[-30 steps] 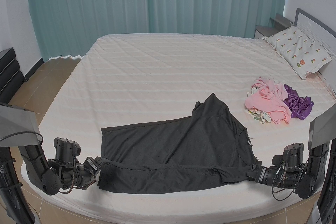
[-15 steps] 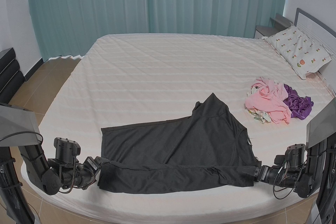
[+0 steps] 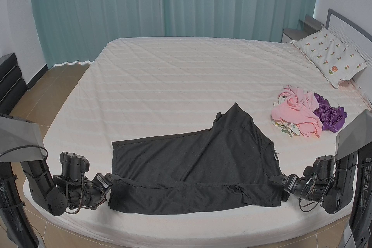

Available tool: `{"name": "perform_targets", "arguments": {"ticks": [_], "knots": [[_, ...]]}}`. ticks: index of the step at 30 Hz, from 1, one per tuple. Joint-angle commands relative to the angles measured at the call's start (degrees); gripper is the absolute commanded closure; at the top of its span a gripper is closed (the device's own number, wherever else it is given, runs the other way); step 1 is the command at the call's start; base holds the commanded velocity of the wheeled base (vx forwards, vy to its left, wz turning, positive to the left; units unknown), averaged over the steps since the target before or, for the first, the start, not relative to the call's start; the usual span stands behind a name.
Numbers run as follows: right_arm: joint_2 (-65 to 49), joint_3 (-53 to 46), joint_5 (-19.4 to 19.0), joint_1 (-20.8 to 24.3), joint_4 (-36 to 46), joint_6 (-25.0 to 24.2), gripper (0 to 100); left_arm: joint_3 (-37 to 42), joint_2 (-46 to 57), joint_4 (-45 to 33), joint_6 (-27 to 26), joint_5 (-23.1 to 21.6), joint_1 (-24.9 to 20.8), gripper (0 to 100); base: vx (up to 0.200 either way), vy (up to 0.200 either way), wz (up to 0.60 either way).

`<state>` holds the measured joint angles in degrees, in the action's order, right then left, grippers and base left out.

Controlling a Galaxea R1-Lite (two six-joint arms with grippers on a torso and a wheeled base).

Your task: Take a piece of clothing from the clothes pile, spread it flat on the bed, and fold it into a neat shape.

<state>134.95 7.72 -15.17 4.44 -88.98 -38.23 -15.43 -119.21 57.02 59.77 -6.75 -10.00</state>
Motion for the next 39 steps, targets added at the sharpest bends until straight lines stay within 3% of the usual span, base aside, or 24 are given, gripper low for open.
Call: {"name": "perform_targets", "arguments": {"ticks": [1,10,11,22,39], "knots": [[1.4,1.5,0.0,0.7,-0.6,-0.3,0,0.0,-0.2,0.0,0.0,0.2,0.0,0,0.0,0.0,0.0],[3.2,4.5,0.2,1.4,-0.6,-3.2,0,-0.1,-0.4,0.0,0.1,1.0,-0.2,0,0.0,0.0,0.0],[3.5,4.7,0.4,1.5,-0.6,-3.1,100,-0.1,-0.4,0.0,0.1,1.1,-0.2,0,0.0,0.0,0.0],[5.1,4.9,0.7,0.8,-0.6,-3.0,100,-0.1,-0.4,0.0,0.1,1.1,-0.3,0,0.0,0.0,0.0],[4.5,6.3,0.2,-4.5,-0.7,-3.6,100,-0.1,-0.4,0.0,0.1,1.1,-0.3,0,0.0,0.0,0.0]]}}
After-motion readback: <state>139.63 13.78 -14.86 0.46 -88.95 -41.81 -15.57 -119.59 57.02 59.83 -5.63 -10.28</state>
